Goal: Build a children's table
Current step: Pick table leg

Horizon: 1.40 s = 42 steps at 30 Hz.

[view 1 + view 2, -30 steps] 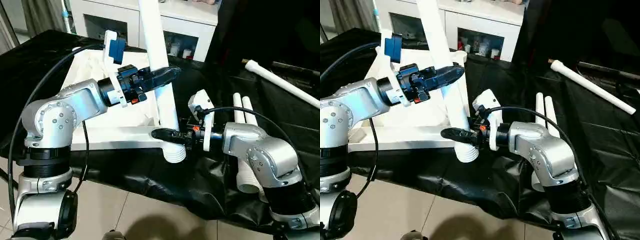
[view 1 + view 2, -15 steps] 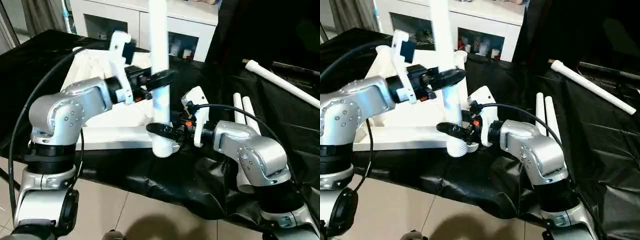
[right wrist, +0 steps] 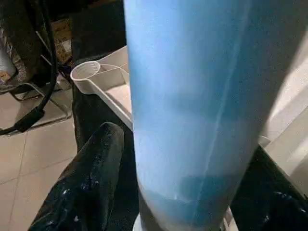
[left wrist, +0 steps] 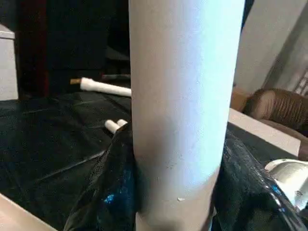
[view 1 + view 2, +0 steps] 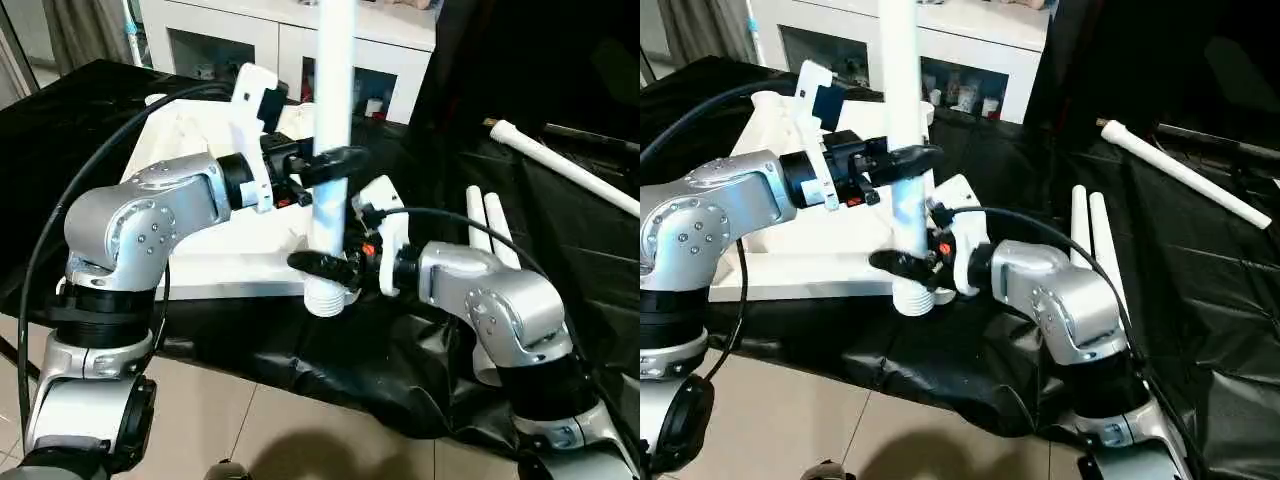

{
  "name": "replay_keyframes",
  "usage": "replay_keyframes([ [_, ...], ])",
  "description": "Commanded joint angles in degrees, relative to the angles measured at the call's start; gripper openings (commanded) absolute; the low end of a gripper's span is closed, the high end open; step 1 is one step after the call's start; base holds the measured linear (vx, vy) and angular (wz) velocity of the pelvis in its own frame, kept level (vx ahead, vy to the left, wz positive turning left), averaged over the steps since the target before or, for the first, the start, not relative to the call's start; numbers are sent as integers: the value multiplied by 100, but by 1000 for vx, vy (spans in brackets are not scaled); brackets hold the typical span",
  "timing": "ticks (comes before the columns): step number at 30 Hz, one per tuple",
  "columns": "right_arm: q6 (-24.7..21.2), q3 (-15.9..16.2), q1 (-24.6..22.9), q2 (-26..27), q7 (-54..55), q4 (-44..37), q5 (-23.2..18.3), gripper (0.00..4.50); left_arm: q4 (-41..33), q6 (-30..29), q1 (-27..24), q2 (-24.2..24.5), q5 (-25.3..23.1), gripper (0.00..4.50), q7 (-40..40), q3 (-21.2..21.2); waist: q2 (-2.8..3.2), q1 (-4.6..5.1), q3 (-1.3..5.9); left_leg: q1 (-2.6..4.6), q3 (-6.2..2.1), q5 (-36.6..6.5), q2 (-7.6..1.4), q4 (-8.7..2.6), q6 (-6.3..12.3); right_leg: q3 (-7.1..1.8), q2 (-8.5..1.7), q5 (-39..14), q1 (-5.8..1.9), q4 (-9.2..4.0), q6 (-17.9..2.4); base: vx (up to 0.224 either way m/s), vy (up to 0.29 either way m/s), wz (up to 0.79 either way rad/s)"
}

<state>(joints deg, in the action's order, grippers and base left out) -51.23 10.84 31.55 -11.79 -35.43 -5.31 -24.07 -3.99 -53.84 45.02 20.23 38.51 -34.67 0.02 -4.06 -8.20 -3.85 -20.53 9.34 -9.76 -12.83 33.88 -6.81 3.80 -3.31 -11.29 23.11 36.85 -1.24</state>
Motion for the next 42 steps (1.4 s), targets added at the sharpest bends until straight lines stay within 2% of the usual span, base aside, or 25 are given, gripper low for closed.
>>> replay_keyframes([
  [1, -94, 17, 87, -18, 40, 109, 47, 297, -103, 37, 68, 31, -32, 177, -40, -51, 103, 13, 438, 17, 26, -757, 9, -367, -446, -276, -367, -671, -349, -412, -568, 0, 0, 0],
  [4, -122, 31, 100, -19, 63, 134, 56, 270, -92, 52, 72, 33, -52, 177, -48, -45, 90, 16, 434, 16, 29, -765, 13, -368, -442, -276, -366, -734, -353, -420, -557, 0, 0, 0],
  [7, -140, 33, 110, -17, 90, 153, 68, 237, -86, 70, 65, 53, -70, 177, -82, -46, 104, 9, 432, 23, 30, -775, 11, -366, -444, -278, -370, -765, -340, -428, -534, 0, 0, 0],
  [14, -132, 25, 110, -30, 107, 172, 67, 189, -84, 92, 36, 103, -95, 177, -146, -65, 107, 17, 434, 22, 29, -769, 10, -368, -455, -277, -365, -710, -341, -419, -542, 0, 0, 0],
  [23, -52, -8, 118, -6, 154, 194, 72, 186, -111, 156, 7, 90, -92, 177, -222, -55, 109, 12, 435, 21, 26, -773, 10, -368, -454, -276, -368, -714, -344, -418, -551, 0, 0, 0],
  [25, -6, -29, 115, 8, 175, 201, 77, 186, -178, 99, -48, 103, 1, 233, -321, -45, 130, 10, 439, 22, 24, -766, 11, -365, -463, -278, -368, -707, -342, -411, -552, 0, 0, 0],
  [27, 67, -125, 113, 60, 238, 218, 58, 186, -141, 96, -172, -52, 170, 256, -232, 189, 119, 17, 436, 18, 26, -791, 11, -366, -468, -275, -370, -703, -343, -419, -572, 0, 0, 0],
  [29, 120, -238, 103, 130, 296, 223, 11, 186, -79, 132, -254, -272, 451, 256, -166, 497, 134, 16, 438, 3, 31, -779, 14, -353, -484, -277, -381, -607, -349, -407, -671, 0, 0, 0],
  [30, 115, -440, 96, 243, 397, 214, -103, 185, -11, 377, -323, -549, 691, 283, -61, 839, 134, 12, 446, 17, 34, -800, 11, -353, -472, -278, -374, -584, -344, -409, -704, 0, 0, 0],
  [31, 114, -448, 96, 248, 401, 213, -108, 185, -8, 388, -326, -560, 700, 291, -57, 853, 134, 12, 442, 15, 32, -822, 14, -351, -464, -278, -371, -585, -339, -414, -711, 0, 0, 0],
  [32, 125, -672, 89, 381, 523, 203, -236, 185, 15, 648, -420, -815, 926, 294, 20, 1146, 140, 4, 441, 21, 31, -927, 15, -359, -458, -277, -375, -692, -344, -430, -704, 0, 0, 0],
  [33, 127, -773, 84, 432, 568, 200, -299, 184, 33, 809, -456, -937, 974, 299, 96, 1260, 139, -1, 440, 13, 28, -934, 17, -361, -457, -279, -380, -704, -346, -434, -702, 0, 0, 0],
  [34, 136, -911, 75, 502, 631, 194, -388, 184, 63, 1042, -507, -1120, 1065, 319, 199, 1431, 146, -3, 441, 23, 25, -981, 9, -366, -451, -274, -375, -722, -341, -448, -688, 0, 0, 0],
  [36, 168, -1111, 40, 561, 739, 176, -479, 184, 193, 1307, -577, -1480, 1504, 323, 440, 1891, 183, 1, 442, 17, 18, -1036, 11, -360, -452, -271, -375, -672, -348, -455, -684, 0, 0, 0],
  [37, 275, -1232, -23, 531, 823, 139, -460, 184, 207, 1649, -632, -1712, 1588, 323, 804, 2195, 226, -7, 440, 12, 13, -1076, 25, -357, -458, -269, -369, -666, -354, -463, -694, 0, 0, 0],
  [38, 280, -1237, -26, 530, 827, 138, -459, 184, 207, 1664, -635, -1722, 1591, 323, 820, 2208, 202, -1, 444, 5, 13, -1100, 21, -355, -443, -270, -364, -634, -372, -477, -666, 0, 0, 0],
  [39, 546, -1265, -84, 450, 946, 114, -270, 184, 135, 1858, -701, -1691, 1237, 323, 1145, 2236, 323, -17, 452, 20, 0, -1107, 33, -350, -457, -267, -361, -628, -361, -456, -651, 0, 0, 0],
  [40, 1089, -1246, -200, 300, 1185, 119, 155, 184, -82, 1886, -960, -1240, 70, 323, 1580, 1797, 328, 12, 451, 18, -13, -1126, 14, -365, -449, -261, -342, -597, -362, -471, -525, 0, 0, 0],
  [41, 1198, -1241, -221, 278, 1219, 126, 227, 184, -125, 1890, -1014, -1146, -158, 323, 1647, 1700, 337, 3, 463, 36, -41, -1153, -28, -394, -439, -248, -350, -635, -355, -491, -364, 0, 0, 0],
  [42, 1671, -1085, -359, 74, 1410, 113, 709, 184, -333, 2164, -1344, -706, -1170, 323, 1871, 1250, 316, 30, 447, 27, -37, -1105, 5, -396, -411, -245, -319, -781, -364, -511, -72, 0, 0, 0],
])
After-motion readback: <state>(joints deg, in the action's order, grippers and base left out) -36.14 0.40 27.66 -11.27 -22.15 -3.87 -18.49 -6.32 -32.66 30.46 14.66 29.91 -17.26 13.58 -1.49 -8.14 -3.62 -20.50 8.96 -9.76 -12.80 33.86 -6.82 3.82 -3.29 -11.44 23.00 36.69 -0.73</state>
